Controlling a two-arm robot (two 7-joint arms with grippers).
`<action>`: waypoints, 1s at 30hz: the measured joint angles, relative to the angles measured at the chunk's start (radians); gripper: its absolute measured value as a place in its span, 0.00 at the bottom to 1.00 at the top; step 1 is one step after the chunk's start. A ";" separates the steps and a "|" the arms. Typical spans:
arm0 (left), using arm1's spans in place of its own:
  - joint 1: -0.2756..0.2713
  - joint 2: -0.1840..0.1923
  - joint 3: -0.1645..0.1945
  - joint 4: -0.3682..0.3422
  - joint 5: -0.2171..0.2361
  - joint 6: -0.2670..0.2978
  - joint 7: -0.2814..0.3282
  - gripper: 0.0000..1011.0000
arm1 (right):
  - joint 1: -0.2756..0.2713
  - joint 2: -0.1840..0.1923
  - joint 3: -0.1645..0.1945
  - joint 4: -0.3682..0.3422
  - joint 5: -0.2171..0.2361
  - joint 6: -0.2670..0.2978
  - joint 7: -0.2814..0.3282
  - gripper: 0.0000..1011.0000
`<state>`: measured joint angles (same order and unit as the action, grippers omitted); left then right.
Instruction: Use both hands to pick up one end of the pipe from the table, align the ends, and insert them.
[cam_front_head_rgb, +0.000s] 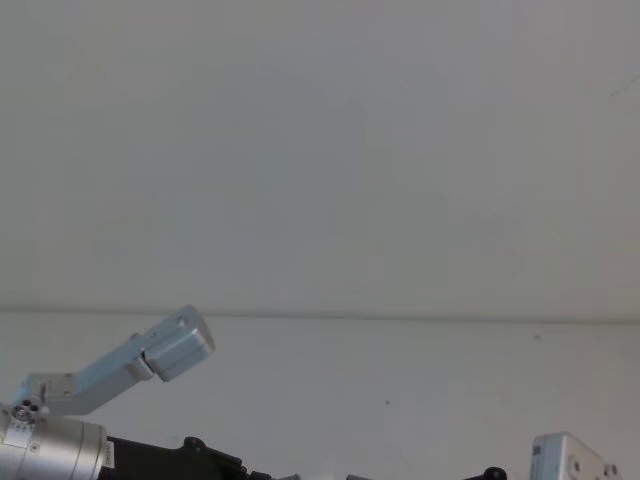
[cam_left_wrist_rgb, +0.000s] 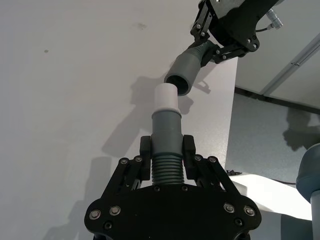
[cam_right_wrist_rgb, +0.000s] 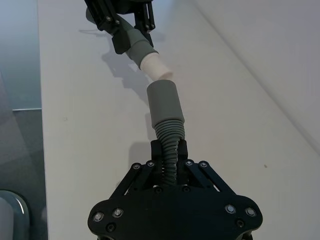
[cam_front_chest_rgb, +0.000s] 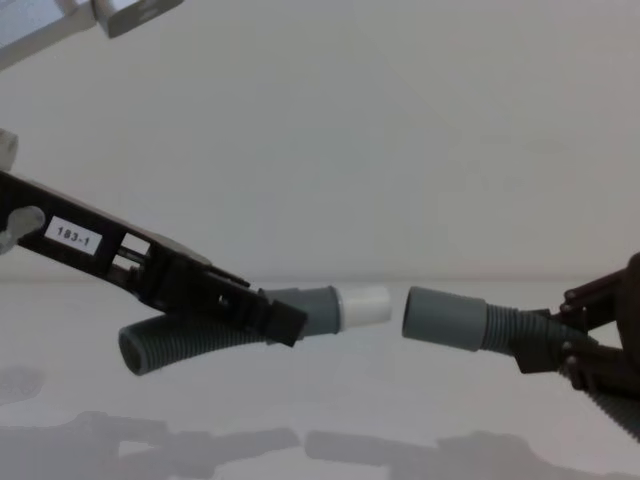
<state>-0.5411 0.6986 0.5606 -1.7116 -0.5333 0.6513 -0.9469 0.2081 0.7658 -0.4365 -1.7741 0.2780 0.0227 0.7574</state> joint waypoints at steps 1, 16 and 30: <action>-0.002 -0.001 0.003 0.003 -0.001 -0.001 -0.002 0.34 | 0.002 0.000 -0.001 0.001 0.000 0.000 0.000 0.13; -0.027 -0.009 0.030 0.032 -0.011 -0.012 -0.025 0.34 | 0.025 -0.002 -0.020 0.015 0.010 -0.003 0.005 0.13; -0.048 -0.010 0.054 0.048 -0.017 -0.015 -0.042 0.34 | 0.036 0.002 -0.030 0.020 0.025 -0.013 0.008 0.13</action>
<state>-0.5896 0.6884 0.6148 -1.6640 -0.5503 0.6361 -0.9890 0.2440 0.7681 -0.4664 -1.7545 0.3030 0.0101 0.7655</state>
